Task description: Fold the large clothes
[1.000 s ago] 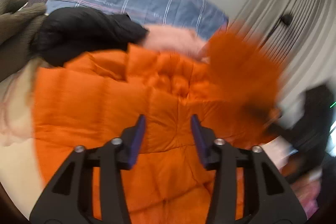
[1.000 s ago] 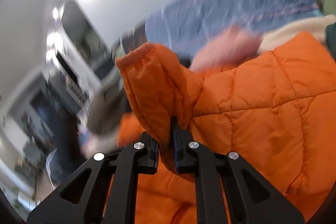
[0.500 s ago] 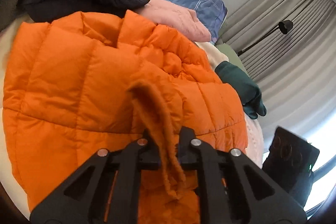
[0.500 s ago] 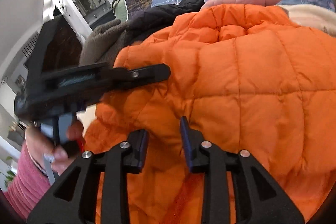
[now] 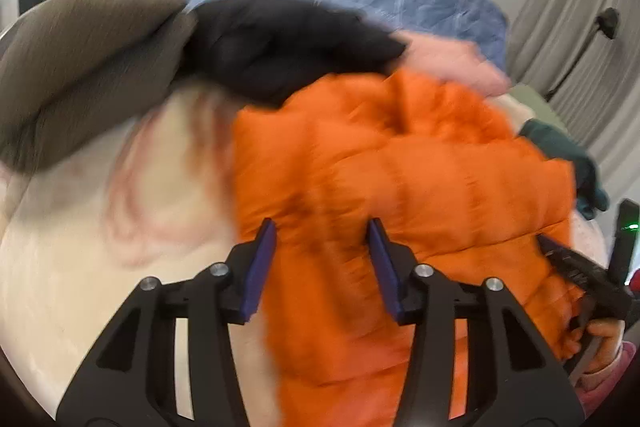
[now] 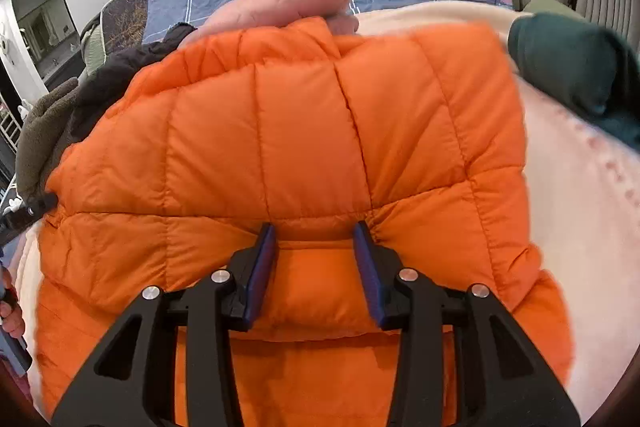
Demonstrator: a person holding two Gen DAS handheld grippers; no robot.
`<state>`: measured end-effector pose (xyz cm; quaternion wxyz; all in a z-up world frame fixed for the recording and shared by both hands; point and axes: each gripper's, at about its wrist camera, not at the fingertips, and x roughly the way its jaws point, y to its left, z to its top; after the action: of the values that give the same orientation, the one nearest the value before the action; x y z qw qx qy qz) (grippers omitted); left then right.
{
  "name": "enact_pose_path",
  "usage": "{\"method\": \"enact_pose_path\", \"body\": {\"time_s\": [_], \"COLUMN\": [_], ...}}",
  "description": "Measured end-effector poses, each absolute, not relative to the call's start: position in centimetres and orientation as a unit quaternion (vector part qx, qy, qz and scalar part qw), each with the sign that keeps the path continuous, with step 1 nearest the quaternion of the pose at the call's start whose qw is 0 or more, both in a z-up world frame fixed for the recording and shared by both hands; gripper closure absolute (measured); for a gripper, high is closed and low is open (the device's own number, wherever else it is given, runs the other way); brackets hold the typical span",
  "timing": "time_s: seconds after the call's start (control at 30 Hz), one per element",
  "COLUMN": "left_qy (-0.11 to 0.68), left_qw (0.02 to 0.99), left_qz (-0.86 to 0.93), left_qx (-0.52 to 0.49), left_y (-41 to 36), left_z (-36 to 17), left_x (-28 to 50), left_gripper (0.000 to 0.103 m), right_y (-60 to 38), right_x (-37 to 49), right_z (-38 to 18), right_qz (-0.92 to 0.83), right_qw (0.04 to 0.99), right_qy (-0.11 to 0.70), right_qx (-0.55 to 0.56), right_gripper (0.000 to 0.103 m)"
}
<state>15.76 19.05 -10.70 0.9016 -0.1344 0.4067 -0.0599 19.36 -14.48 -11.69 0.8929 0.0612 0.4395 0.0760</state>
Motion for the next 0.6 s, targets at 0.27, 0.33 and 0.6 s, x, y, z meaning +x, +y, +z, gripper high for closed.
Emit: {"method": "enact_pose_path", "body": {"time_s": [0.27,0.33,0.6], "left_qy": [0.301,0.308,0.394], "left_qw": [0.945,0.943,0.916], "left_qz": [-0.085,-0.105,-0.072], "left_qx": [-0.093,-0.069,0.007], "left_y": [15.6,13.2,9.6], "left_z": [-3.2,-3.5,-12.9], "left_x": [12.3,12.9,16.3], "left_gripper": [0.065,0.064,0.061], "right_y": [-14.5,-14.6,-14.5], "right_x": [18.5,19.7,19.7], "right_z": [-6.3,-8.1,-12.0], "right_qz": [0.079,0.072,0.078], "right_qw": [0.922,0.909,0.895], "right_qy": [0.38,0.411,0.439], "right_qx": [0.008,0.018,0.006], "right_gripper": [0.054,0.052,0.048]}}
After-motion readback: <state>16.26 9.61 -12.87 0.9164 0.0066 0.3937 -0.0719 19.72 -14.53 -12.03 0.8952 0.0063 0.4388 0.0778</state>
